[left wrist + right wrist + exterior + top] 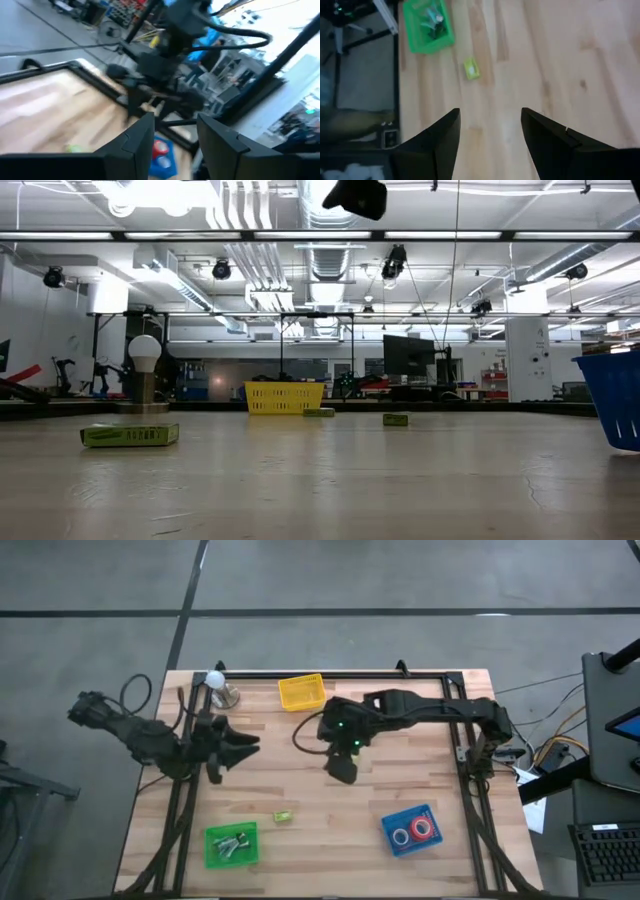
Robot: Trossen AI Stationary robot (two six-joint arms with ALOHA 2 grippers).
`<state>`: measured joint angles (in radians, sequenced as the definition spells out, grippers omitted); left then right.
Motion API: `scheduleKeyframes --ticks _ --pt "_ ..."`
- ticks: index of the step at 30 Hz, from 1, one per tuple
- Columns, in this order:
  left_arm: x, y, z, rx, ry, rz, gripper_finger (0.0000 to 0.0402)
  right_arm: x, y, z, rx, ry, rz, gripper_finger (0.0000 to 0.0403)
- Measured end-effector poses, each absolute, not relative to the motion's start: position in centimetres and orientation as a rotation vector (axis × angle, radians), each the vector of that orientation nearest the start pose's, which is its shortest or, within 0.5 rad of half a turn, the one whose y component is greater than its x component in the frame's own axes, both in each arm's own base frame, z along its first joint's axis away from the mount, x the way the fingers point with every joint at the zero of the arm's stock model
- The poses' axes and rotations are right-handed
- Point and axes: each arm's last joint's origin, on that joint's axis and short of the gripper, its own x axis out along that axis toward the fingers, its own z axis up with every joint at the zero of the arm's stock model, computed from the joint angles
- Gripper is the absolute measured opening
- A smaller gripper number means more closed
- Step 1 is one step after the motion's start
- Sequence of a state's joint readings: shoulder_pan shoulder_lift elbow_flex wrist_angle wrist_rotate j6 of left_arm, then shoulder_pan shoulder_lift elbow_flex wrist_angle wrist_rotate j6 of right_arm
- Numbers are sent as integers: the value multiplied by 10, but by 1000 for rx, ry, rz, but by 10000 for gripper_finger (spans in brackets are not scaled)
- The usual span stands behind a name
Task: Pick and place Stapler, Stapler remover, tape
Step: Put the middle green staple box into the yellow basket
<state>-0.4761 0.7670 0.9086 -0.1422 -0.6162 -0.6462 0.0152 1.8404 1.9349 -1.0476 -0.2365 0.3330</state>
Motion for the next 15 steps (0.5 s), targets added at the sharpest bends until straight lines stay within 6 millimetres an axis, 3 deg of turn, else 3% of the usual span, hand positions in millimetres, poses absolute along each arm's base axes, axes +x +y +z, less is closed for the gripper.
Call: scheduleKeyframes --ticks 4,8,15 --pt "133 -47 360 -535 -5 91 151 384 6 343 479 1019 67 206" --pt "117 -40 346 -530 -15 37 151 387 0 319 634 1057 101 212" --pt "88 -28 326 -529 -78 -20 151 374 -24 269 671 1258 -39 293"
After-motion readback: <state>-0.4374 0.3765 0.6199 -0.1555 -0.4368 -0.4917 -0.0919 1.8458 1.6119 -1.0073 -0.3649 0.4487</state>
